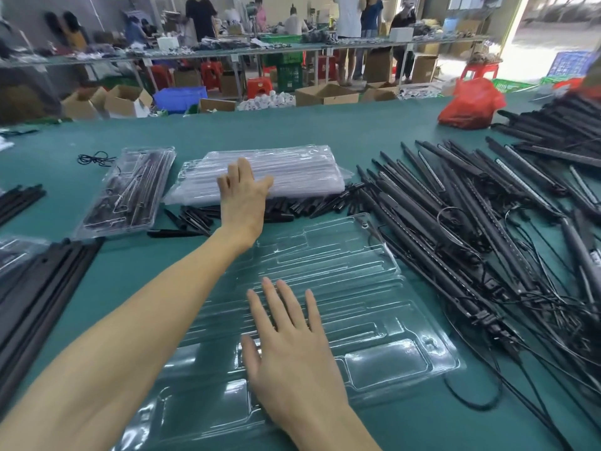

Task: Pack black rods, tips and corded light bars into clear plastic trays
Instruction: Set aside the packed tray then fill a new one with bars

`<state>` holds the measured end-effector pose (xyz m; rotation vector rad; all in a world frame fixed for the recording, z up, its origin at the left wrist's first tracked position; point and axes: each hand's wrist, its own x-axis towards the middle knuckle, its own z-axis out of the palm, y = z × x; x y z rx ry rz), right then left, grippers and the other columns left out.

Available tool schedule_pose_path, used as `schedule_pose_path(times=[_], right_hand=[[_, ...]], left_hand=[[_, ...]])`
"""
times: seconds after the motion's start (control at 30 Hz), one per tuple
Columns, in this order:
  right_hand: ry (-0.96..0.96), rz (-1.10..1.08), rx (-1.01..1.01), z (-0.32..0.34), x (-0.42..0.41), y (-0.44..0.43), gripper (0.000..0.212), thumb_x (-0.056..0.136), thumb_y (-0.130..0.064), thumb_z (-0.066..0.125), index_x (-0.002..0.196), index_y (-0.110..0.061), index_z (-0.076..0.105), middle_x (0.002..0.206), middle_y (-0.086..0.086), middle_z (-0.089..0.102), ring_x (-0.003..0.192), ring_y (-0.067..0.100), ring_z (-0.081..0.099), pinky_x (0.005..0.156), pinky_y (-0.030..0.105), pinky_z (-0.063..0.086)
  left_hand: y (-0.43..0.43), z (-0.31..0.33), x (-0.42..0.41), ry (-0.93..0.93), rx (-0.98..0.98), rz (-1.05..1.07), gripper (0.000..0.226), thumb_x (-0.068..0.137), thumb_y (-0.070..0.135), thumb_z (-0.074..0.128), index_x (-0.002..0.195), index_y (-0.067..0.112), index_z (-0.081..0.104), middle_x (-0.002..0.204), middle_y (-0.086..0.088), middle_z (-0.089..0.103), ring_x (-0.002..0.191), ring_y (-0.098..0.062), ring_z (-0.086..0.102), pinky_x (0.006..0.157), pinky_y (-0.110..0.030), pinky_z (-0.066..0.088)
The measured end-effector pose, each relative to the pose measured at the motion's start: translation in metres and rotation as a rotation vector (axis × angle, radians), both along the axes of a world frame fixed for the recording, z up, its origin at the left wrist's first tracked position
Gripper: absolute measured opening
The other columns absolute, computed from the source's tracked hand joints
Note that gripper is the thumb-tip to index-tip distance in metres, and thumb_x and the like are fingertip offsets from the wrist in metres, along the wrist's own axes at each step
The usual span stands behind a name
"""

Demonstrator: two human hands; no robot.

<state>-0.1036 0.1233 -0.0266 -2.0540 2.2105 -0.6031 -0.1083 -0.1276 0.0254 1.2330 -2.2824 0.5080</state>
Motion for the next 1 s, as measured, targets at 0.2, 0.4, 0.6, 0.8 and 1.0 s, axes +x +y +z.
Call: schedule_pose_path(times=[0.2, 0.4, 0.6, 0.8, 1.0], right_hand=[[-0.004, -0.009, -0.011, -0.001, -0.001, -0.001, 0.064, 0.102, -0.047, 0.016, 0.161, -0.025, 0.006, 0.168, -0.001, -0.007, 0.153, 0.016, -0.016, 0.120, 0.051, -0.016], [-0.008, -0.009, -0.008, -0.001, -0.001, 0.000, 0.065, 0.101, -0.047, 0.015, 0.161, -0.024, 0.006, 0.168, -0.001, -0.006, 0.153, 0.017, -0.015, 0.121, 0.052, -0.013], [-0.008, 0.000, 0.002, 0.001, -0.002, 0.000, 0.064, 0.103, -0.048, 0.016, 0.161, -0.026, 0.003, 0.168, -0.002, -0.009, 0.153, 0.016, -0.018, 0.121, 0.051, -0.016], [-0.015, -0.006, -0.013, 0.000, -0.002, 0.000, 0.063, 0.103, -0.047, 0.018, 0.161, -0.024, 0.009, 0.169, -0.001, -0.003, 0.154, 0.017, -0.013, 0.122, 0.054, -0.008], [-0.007, 0.003, 0.014, -0.001, -0.003, 0.000, 0.064, 0.102, -0.049, 0.014, 0.161, -0.025, 0.002, 0.168, -0.002, -0.011, 0.152, 0.015, -0.021, 0.121, 0.052, -0.015]], left_hand=[[-0.003, -0.003, 0.000, -0.022, 0.008, 0.008, 0.060, 0.090, -0.013, 0.051, 0.139, 0.022, 0.052, 0.098, -0.011, 0.044, 0.087, -0.028, 0.039, 0.080, -0.038, 0.034], [-0.007, -0.005, 0.002, 0.025, 0.017, -0.046, 0.055, 0.090, -0.012, 0.051, 0.133, 0.021, 0.061, 0.105, -0.011, 0.047, 0.096, -0.030, 0.044, 0.085, -0.040, 0.036], [-0.019, -0.009, 0.001, 0.160, 0.145, -0.120, 0.051, 0.098, -0.005, 0.049, 0.139, 0.023, 0.058, 0.114, -0.007, 0.058, 0.109, -0.028, 0.049, 0.102, -0.040, 0.032], [-0.020, -0.018, -0.003, 0.056, 0.412, -0.109, 0.044, 0.109, 0.031, 0.033, 0.151, 0.019, 0.040, 0.149, -0.006, 0.049, 0.141, -0.027, 0.038, 0.123, -0.055, 0.013], [-0.020, -0.016, -0.004, -0.024, 0.475, -0.114, 0.053, 0.107, 0.033, 0.039, 0.157, 0.018, 0.027, 0.161, -0.007, 0.032, 0.152, -0.027, 0.020, 0.123, -0.057, 0.008]])
